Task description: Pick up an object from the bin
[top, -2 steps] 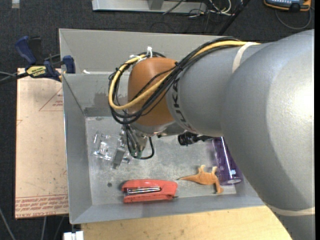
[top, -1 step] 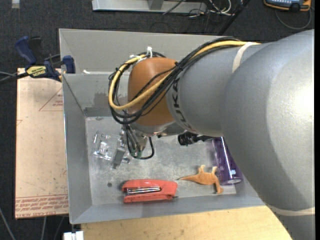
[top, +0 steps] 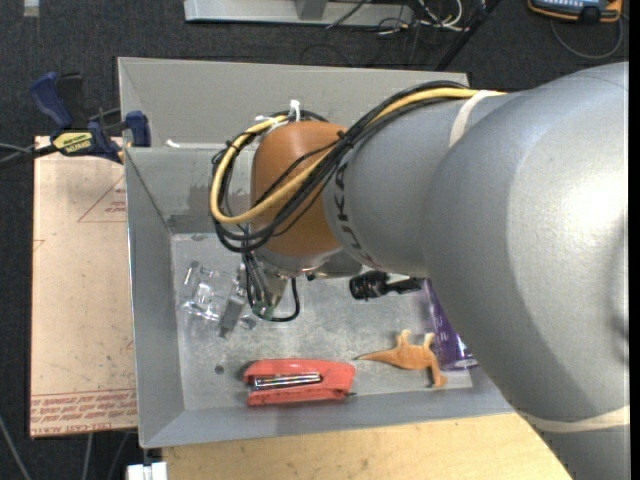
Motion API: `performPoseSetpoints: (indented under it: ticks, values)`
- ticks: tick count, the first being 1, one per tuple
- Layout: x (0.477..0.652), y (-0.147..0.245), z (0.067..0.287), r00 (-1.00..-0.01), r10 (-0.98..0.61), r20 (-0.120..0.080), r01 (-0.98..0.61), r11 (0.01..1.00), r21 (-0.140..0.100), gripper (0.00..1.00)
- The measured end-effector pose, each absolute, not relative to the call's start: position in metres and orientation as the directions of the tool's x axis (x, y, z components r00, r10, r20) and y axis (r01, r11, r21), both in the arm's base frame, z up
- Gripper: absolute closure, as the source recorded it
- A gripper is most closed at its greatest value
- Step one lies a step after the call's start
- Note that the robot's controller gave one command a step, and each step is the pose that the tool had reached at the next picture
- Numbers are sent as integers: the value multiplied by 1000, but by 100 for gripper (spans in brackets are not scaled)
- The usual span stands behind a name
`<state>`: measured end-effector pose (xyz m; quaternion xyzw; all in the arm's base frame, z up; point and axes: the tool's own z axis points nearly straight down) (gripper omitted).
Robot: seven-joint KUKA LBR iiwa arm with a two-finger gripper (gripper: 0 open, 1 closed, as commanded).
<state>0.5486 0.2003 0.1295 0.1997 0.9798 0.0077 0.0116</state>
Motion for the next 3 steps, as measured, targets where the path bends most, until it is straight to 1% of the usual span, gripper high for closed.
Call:
performPoseSetpoints:
  ticks: [1, 2, 3]
  values:
    - [518, 205, 88, -910, 414, -18, 414, 910, 18, 100]
    - [529, 223, 76, -868, 496, -17, 496, 868, 3, 100]
    - [543, 241, 213, -907, 420, -18, 420, 908, 17, 100]
